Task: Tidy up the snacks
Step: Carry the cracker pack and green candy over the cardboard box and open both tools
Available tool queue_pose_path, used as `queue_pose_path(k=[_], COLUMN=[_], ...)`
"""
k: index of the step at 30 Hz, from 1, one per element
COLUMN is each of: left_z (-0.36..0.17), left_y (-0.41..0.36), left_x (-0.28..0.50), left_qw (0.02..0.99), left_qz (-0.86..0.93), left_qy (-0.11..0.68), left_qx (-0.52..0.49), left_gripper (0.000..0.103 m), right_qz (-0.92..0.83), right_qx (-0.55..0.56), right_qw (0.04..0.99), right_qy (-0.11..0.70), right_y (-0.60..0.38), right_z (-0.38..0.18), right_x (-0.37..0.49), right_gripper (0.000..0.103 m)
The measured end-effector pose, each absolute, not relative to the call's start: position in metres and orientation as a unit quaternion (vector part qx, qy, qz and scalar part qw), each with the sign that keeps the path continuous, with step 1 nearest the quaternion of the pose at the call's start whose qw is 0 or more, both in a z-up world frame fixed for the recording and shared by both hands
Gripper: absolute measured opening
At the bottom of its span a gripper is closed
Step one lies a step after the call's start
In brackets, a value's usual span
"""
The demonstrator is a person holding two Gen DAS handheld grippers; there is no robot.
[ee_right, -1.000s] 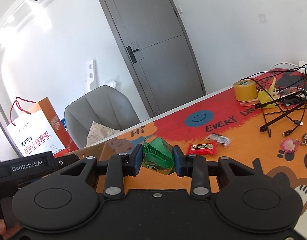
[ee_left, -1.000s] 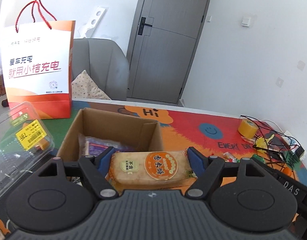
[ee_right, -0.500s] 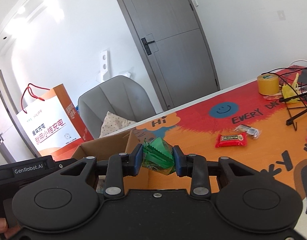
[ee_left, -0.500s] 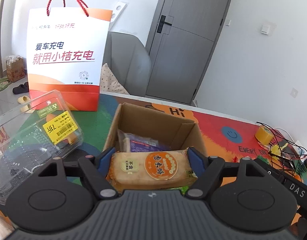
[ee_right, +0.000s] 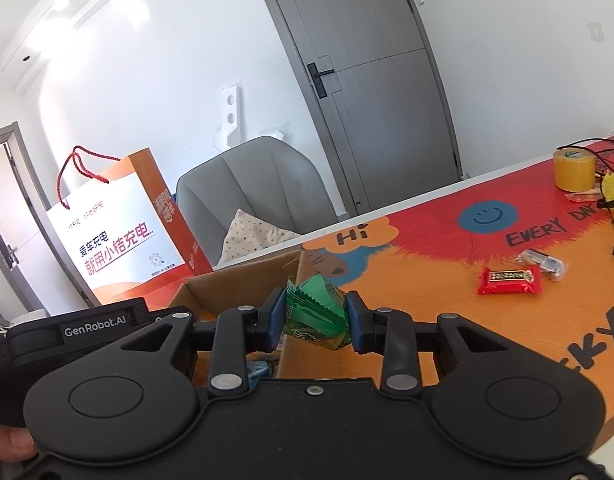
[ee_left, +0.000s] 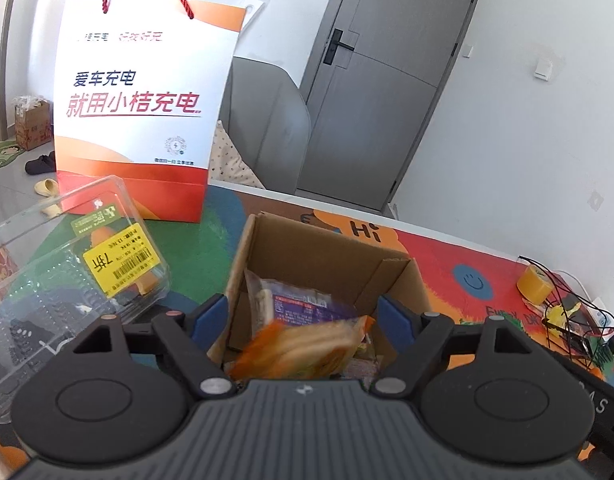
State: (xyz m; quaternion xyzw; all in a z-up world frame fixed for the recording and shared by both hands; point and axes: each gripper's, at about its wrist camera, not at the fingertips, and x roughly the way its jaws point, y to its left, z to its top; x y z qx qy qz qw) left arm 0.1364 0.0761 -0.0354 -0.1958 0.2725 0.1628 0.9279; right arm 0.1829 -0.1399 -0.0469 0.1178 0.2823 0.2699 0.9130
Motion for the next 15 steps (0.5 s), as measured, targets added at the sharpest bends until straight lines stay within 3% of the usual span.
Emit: queue_pose_path(k=[11,15], left_z=[-0.029,-0.031], left_y=[0.098,0.099], left_x=[0.124,0.121], left_qw=[0.923,0.922], left_qz=[0.185,0.187], left_qy=[0.261,0.265], left_qx=[-0.213,-0.213], left_gripper=[0.083,0.084], right_qz=[0.300,0.311], right_qx=[0.116,0.123], right_qw=[0.900,0.893], right_qy=[0.294,0.300], right_y=[-0.108,-0.105], right_z=[-0.045,-0.046], right_x=[0.190,0.189], right_gripper=[0.035,0.048])
